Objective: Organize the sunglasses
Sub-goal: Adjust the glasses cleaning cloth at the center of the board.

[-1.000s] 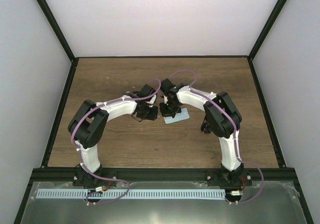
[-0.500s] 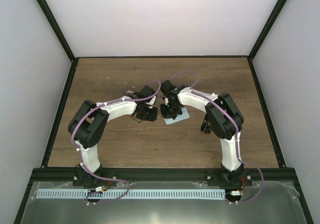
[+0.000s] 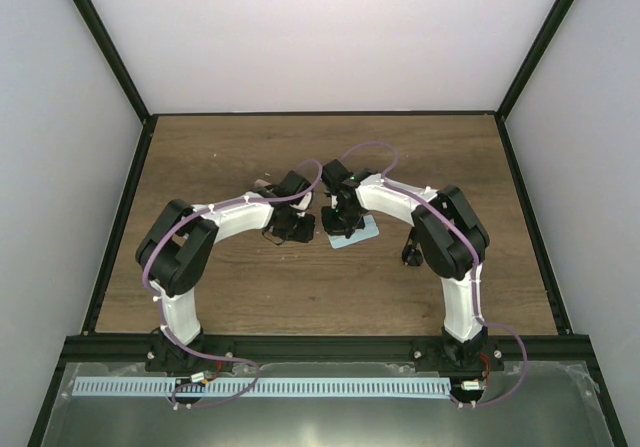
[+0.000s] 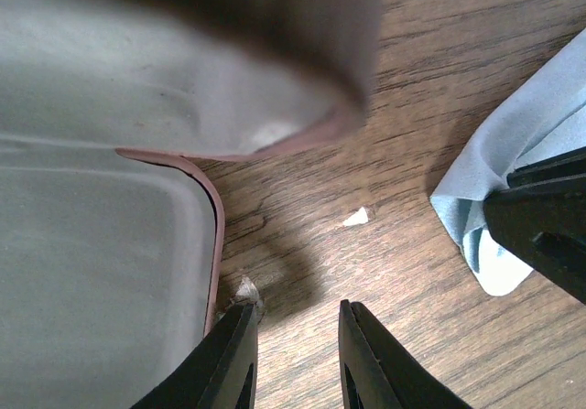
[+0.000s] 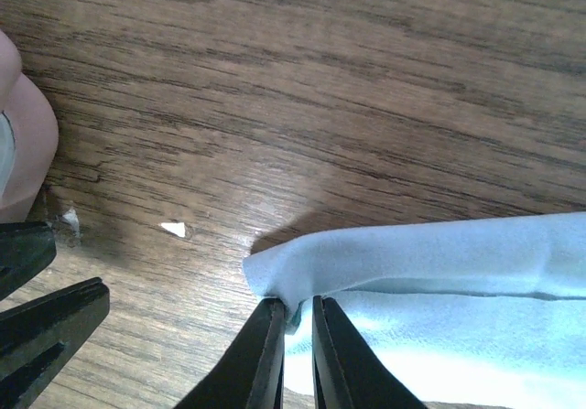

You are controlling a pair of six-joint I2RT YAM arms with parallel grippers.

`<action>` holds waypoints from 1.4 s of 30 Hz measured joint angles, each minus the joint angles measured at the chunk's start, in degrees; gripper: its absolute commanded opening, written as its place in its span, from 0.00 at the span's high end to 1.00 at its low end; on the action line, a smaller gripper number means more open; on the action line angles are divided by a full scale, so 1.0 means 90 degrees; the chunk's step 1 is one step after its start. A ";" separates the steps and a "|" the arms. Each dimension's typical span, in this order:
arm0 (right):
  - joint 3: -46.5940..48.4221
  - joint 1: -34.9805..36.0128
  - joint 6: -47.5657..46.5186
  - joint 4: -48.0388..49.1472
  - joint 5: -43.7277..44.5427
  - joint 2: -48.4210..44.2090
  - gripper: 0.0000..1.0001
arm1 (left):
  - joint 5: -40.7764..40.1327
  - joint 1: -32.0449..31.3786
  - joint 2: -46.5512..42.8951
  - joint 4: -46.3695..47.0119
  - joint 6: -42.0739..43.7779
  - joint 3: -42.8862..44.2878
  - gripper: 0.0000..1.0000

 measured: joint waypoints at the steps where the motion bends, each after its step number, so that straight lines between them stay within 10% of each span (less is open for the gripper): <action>1: 0.0000 0.0002 0.0022 0.0000 0.0015 -0.0007 0.87 | 0.0000 0.0000 0.0000 0.0000 0.0010 0.0000 0.72; 42: -0.0032 0.0053 0.0134 0.0124 0.0036 -0.0073 0.85 | 0.0017 0.0000 -0.0109 0.0002 0.0138 -0.0131 0.72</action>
